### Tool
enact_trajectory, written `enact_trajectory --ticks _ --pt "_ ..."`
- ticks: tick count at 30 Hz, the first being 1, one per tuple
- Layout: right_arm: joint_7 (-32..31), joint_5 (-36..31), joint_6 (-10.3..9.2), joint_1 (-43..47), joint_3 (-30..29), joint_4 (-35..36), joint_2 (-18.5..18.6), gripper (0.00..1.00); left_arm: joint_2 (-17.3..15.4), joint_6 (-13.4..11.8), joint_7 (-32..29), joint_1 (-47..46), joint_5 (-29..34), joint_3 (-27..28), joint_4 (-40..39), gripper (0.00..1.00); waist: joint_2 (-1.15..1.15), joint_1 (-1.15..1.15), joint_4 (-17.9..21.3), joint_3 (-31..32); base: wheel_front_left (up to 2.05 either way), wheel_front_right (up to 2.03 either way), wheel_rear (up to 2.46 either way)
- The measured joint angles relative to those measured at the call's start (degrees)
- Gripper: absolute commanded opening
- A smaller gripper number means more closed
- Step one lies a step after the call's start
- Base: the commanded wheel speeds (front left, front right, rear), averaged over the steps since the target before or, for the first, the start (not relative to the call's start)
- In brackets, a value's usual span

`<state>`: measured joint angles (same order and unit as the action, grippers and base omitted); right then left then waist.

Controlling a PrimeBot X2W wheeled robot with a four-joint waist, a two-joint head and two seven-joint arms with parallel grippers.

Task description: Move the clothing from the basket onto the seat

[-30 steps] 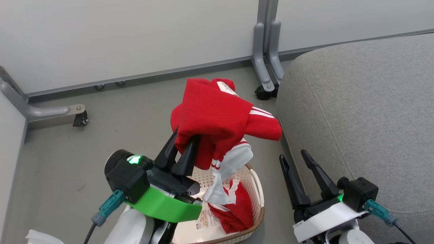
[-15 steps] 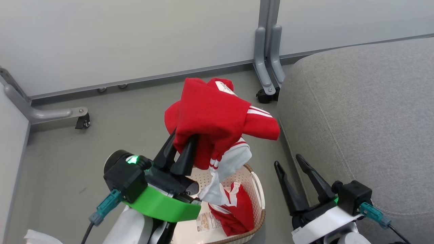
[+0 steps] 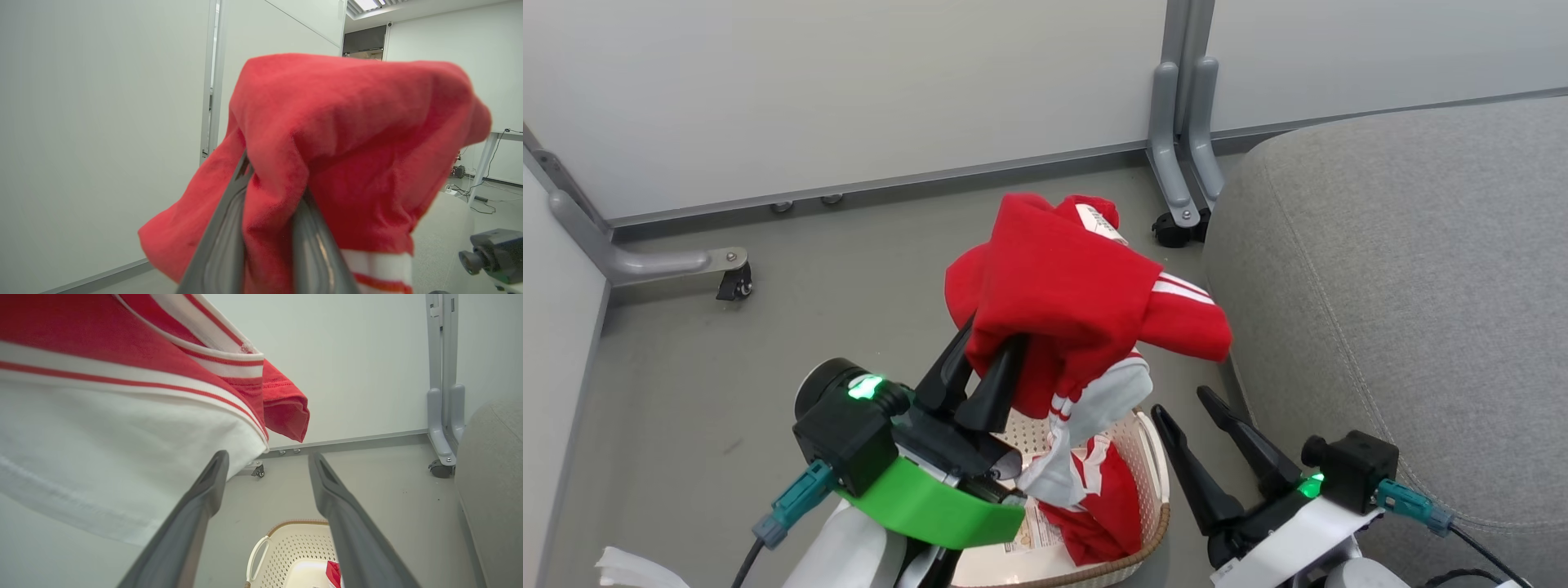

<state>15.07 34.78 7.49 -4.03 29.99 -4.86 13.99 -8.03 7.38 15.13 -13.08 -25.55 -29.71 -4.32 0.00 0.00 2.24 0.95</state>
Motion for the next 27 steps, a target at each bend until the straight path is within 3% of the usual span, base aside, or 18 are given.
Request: enact_trajectory --ticks 11,27 --pt "-0.01 -10.03 0.00 -8.22 10.69 0.18 6.84 1.00 -1.96 0.00 0.00 -1.20 -2.25 -3.91 0.41 0.00 0.00 0.00 -0.49 -0.63 0.00 0.00 0.00" --pt "-0.01 -19.19 0.01 -14.00 13.78 -0.30 10.38 1.00 -2.77 0.00 0.00 -2.34 -3.75 -6.35 3.21 0.00 0.00 0.00 -1.01 -0.47 0.00 0.00 0.00"
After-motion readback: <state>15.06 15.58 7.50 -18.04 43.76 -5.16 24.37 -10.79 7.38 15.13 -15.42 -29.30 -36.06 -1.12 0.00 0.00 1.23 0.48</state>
